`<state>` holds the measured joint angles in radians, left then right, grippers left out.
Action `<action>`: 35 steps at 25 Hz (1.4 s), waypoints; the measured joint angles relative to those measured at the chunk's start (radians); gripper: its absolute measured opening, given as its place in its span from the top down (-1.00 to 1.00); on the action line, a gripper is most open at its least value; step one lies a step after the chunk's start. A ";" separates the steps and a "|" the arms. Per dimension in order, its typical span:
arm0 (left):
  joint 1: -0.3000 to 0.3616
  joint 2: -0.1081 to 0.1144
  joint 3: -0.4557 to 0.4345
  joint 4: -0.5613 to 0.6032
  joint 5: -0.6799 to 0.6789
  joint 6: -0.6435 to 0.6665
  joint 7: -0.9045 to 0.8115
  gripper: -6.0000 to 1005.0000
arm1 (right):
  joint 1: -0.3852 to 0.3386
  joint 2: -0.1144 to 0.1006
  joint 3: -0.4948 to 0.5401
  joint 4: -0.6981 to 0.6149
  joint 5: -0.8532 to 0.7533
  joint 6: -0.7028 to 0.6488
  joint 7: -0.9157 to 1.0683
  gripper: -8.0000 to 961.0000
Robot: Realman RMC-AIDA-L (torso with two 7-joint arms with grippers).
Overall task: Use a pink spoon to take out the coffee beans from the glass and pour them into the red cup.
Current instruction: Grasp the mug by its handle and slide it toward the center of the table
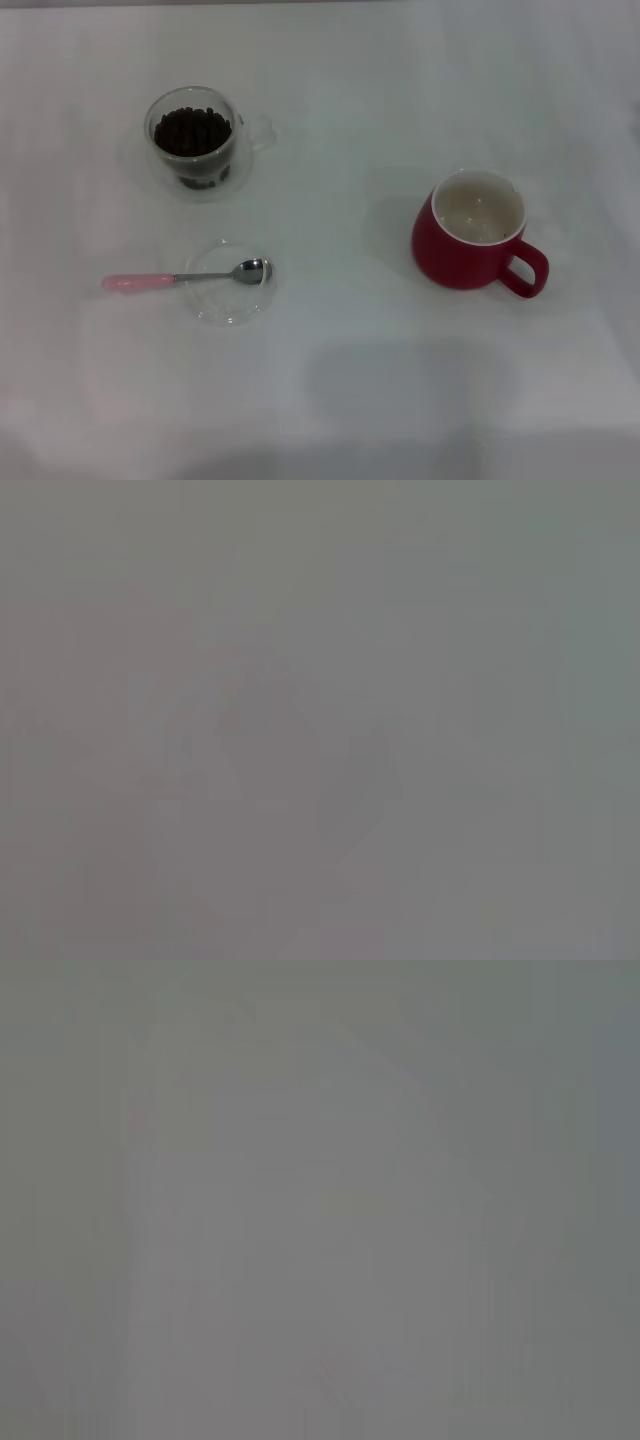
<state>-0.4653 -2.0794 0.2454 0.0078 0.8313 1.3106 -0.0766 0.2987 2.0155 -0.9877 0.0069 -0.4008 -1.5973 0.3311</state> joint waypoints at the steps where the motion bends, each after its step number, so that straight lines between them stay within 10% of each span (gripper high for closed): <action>1: -0.002 0.000 0.000 0.000 0.000 0.000 0.000 -0.75 | 0.003 0.000 0.000 -0.002 0.000 0.010 0.000 -0.81; 35: 0.008 0.000 0.001 0.001 0.058 0.004 0.020 -0.74 | 0.029 0.004 -0.016 0.034 -0.015 0.014 0.087 -0.81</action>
<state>-0.4571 -2.0793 0.2469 0.0089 0.8892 1.3147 -0.0568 0.3272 2.0197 -1.0040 0.0406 -0.4157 -1.5835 0.4183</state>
